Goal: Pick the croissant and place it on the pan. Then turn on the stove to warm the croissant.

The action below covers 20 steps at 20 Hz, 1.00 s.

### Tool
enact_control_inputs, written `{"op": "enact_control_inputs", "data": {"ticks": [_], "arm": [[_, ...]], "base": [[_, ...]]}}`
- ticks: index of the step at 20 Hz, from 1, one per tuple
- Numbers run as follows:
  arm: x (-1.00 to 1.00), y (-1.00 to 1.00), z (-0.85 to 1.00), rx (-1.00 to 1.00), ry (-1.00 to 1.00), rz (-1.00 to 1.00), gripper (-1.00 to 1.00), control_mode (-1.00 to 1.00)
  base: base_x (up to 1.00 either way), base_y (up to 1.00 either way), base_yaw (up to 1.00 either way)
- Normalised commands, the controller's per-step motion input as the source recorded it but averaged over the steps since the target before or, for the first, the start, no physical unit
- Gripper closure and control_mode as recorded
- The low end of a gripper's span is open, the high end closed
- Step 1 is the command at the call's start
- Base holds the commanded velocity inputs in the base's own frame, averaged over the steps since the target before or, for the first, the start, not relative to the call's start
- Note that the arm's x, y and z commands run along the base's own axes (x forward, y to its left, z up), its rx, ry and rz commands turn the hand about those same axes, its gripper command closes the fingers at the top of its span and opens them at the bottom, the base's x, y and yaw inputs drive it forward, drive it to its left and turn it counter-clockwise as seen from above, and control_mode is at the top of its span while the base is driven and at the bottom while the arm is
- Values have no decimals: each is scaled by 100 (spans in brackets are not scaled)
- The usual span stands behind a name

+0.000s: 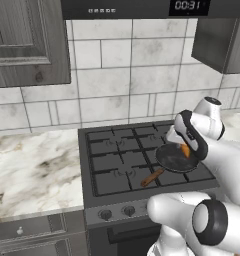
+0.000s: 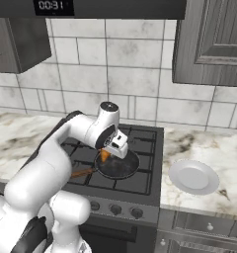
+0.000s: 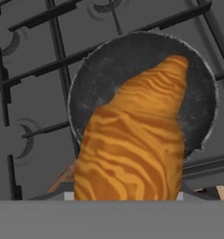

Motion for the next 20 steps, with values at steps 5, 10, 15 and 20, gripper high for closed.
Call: {"op": "enact_control_inputs", "data": {"ticks": [5, 10, 15, 20], "arm": [[24, -14, -15, 0, 0, 0, 100, -100], [22, -16, -16, 0, 0, 0, 100, -100], [17, -3, -19, 0, 1, 0, 100, -100], [6, 0, -20, 0, 4, 0, 100, -100]], "base": [[0, 0, 0], [0, 0, 0], [0, 0, 0], [0, 0, 0]]}}
